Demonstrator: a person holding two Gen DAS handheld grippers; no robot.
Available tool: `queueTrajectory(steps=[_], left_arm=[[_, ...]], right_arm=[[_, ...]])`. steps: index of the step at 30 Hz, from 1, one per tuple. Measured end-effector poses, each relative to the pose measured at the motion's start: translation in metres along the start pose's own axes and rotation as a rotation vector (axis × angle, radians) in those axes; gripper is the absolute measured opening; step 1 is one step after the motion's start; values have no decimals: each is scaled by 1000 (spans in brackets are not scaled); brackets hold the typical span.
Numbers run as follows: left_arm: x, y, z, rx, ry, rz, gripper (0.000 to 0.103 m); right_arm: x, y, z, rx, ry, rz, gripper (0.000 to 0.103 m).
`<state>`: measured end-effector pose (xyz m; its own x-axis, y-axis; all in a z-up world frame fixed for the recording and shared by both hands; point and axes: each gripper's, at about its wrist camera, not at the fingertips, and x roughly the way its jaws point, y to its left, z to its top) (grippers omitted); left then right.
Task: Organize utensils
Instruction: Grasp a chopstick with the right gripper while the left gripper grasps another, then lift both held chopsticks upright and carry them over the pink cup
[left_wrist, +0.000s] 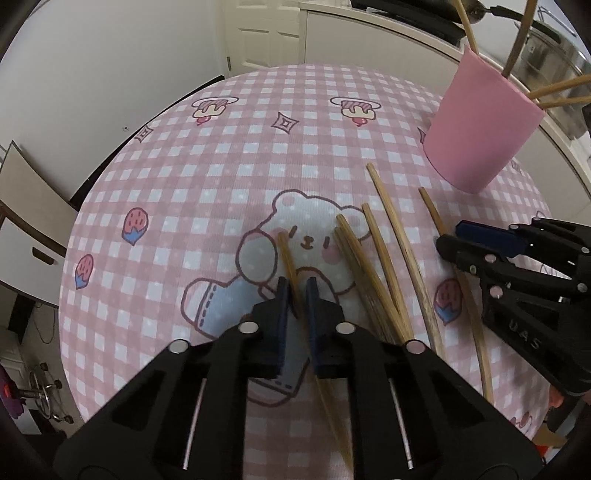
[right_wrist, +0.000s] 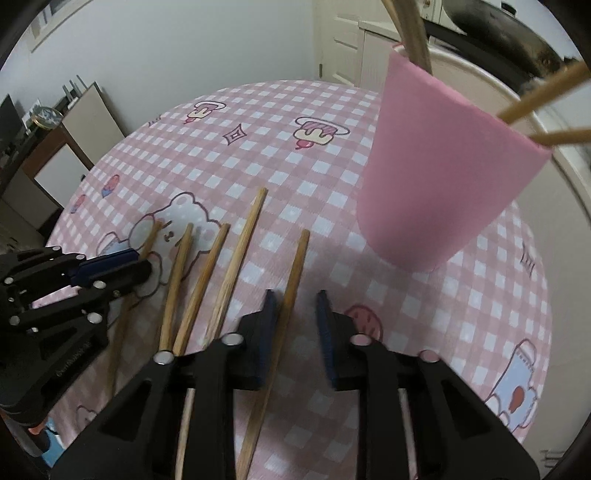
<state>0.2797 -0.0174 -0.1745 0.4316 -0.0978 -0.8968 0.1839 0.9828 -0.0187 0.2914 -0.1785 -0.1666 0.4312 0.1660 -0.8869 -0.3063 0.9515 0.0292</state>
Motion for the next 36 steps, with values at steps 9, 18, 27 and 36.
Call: queueTrajectory(steps=[9, 18, 27, 36], left_arm=[[-31, 15, -4, -84, -53, -129, 6], [-124, 24, -7, -95, -263, -196, 6], [-208, 6, -17, -57, -473, -262, 5], [-258, -19, -5, -53, -667, -288, 5]], right_arm=[[-23, -3, -1, 34, -71, 50, 5], [-94, 6, -4, 9, -229, 114, 5], [-164, 4, -8, -7, -407, 145, 5], [-222, -11, -10, 1, -610, 120, 5]])
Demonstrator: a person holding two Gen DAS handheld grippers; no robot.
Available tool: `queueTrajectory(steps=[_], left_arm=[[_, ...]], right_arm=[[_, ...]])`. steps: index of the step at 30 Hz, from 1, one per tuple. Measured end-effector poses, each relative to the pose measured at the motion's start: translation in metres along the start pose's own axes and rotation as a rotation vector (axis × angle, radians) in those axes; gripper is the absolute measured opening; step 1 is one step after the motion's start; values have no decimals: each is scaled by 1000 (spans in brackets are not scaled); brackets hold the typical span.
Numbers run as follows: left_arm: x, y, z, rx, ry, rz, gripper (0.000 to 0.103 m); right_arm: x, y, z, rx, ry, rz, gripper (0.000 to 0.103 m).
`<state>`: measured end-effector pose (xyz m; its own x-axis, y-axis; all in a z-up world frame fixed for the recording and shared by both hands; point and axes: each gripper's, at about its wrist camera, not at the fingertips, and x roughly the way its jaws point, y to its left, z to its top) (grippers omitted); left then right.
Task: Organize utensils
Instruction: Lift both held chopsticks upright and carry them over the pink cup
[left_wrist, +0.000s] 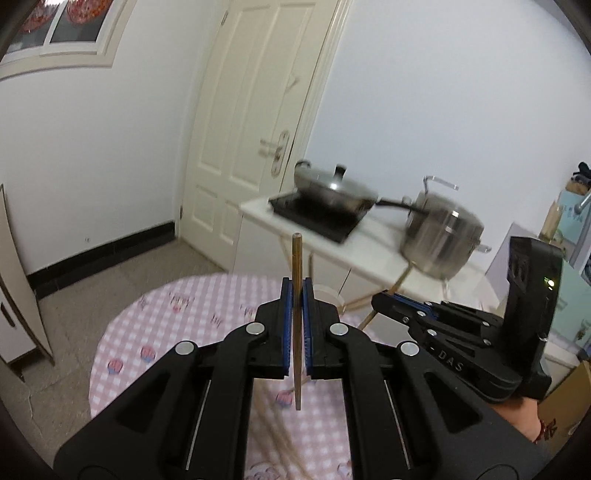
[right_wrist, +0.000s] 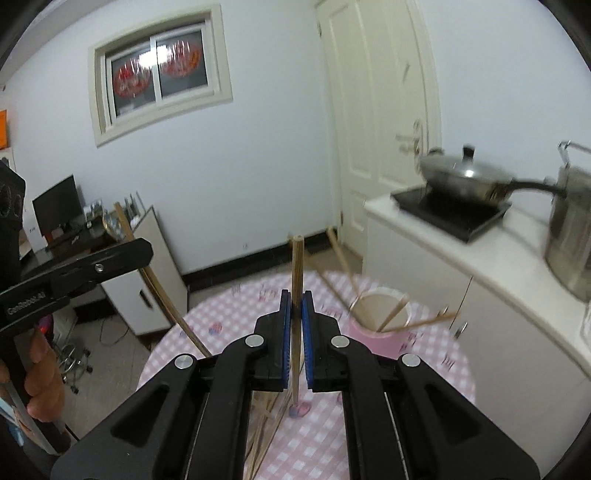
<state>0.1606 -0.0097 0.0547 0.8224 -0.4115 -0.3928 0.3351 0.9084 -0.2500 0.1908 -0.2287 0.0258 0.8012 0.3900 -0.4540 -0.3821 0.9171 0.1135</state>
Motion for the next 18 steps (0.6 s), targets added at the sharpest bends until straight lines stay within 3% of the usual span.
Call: queueTrajectory(steps=[5, 18], left_arm=[[12, -17, 21, -6, -63, 4, 5], [57, -48, 50, 21, -137, 32, 5]], right_arm=[[-8, -14, 15, 0, -77, -44, 5], [-17, -46, 45, 25, -194, -89, 5]])
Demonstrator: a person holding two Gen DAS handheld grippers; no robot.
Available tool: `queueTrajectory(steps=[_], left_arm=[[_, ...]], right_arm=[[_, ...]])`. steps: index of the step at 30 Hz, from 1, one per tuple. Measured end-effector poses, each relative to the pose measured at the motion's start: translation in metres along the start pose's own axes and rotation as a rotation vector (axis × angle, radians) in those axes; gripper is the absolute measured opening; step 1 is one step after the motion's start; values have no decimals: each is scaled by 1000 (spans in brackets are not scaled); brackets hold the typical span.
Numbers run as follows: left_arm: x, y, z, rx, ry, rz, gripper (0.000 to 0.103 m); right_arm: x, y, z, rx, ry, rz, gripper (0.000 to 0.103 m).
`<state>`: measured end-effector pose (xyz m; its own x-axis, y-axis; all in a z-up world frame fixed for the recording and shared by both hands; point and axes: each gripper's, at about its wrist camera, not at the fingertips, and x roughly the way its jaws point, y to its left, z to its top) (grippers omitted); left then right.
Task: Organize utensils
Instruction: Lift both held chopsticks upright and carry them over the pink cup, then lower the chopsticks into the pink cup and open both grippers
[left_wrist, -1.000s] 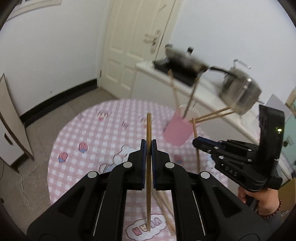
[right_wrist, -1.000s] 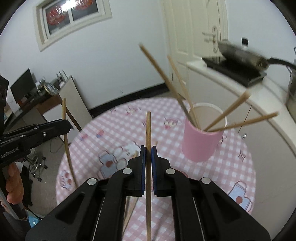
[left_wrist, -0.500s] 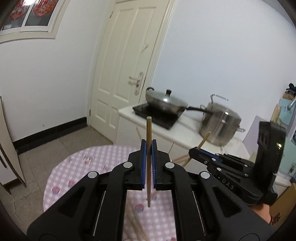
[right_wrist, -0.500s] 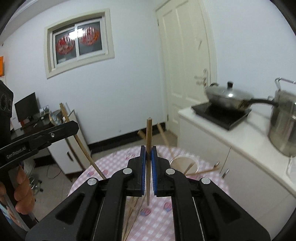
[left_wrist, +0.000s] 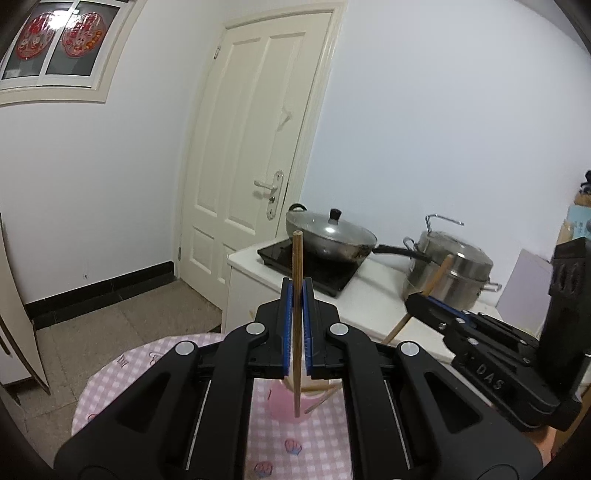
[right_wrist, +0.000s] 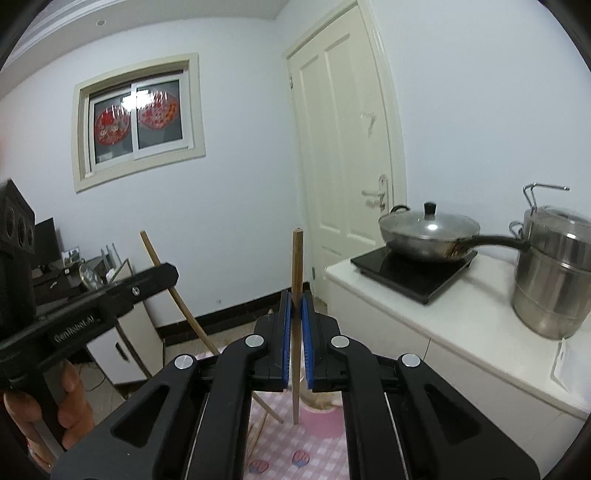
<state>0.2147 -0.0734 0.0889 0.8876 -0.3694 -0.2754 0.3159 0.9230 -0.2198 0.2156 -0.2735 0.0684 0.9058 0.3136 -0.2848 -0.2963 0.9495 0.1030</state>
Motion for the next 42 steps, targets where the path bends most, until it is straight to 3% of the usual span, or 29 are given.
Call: queueTrajectory(steps=[6, 12, 17, 34, 42], left_arm=[[14, 0, 1, -38, -65, 10, 5], [40, 1, -6, -50, -71, 26, 5], [63, -3, -20, -20, -43, 49, 6], [107, -8, -62, 78, 138, 27, 6], [108, -5, -65, 81, 161, 33, 6]], right_arm=[[5, -12, 9, -12, -59, -44, 5], [22, -27, 4, 3, -58, -52, 5], [35, -38, -7, 7, -29, -65, 5], [72, -54, -54, 52, 140, -37, 5], [68, -52, -55, 52, 146, -39, 5]])
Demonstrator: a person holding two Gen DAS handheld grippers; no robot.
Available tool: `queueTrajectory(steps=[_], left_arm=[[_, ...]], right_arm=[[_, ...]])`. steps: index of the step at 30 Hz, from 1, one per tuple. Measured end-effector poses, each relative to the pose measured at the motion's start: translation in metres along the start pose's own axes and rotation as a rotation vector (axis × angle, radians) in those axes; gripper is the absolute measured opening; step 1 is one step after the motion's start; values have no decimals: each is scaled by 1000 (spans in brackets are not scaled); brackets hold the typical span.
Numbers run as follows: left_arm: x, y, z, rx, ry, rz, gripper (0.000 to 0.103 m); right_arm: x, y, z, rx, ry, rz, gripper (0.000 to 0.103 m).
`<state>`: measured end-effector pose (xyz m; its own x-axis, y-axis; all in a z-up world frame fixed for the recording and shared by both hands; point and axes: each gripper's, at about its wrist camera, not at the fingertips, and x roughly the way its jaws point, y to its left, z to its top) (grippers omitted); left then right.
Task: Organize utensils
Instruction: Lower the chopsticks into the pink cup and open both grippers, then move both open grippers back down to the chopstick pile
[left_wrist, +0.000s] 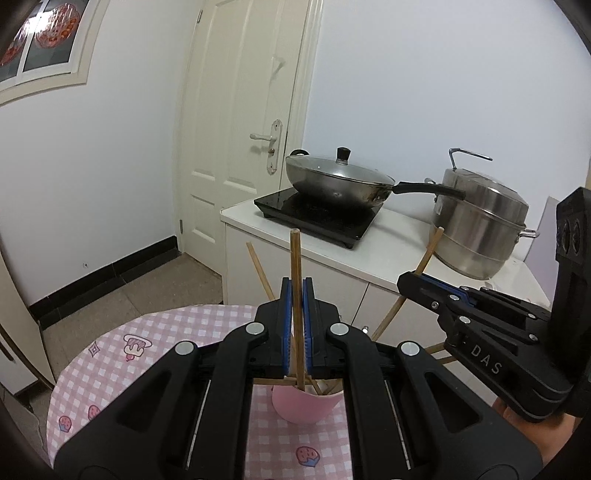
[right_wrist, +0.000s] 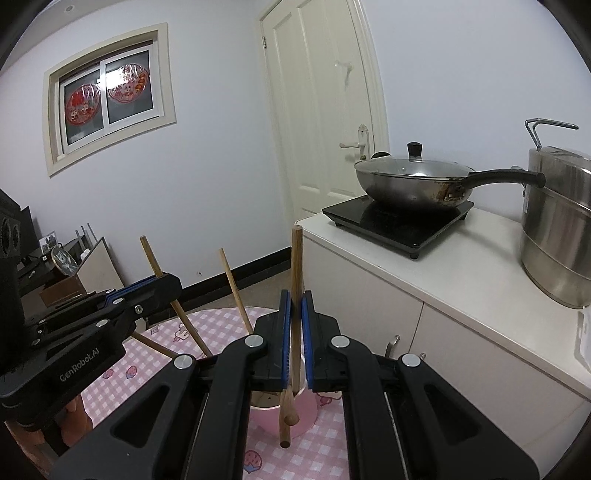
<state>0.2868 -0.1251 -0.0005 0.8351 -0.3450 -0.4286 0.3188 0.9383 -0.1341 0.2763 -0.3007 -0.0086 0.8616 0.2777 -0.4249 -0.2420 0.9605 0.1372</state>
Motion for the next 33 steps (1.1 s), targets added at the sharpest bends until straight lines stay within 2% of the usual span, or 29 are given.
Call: queueTrajectory(steps=[10, 18, 32, 33], left_arm=[[-11, 1, 4, 6, 26, -34, 7], [-31, 2, 6, 1, 22, -33, 7], [-87, 19, 1, -10, 14, -16, 7], [-94, 22, -1, -11, 14, -14, 10]], right_arm=[[-5, 0, 1, 36, 28, 14, 8], [-22, 12, 3, 25, 22, 19, 29], [-62, 50, -3, -34, 17, -3, 41], [-66, 54, -4, -45, 14, -10, 42]])
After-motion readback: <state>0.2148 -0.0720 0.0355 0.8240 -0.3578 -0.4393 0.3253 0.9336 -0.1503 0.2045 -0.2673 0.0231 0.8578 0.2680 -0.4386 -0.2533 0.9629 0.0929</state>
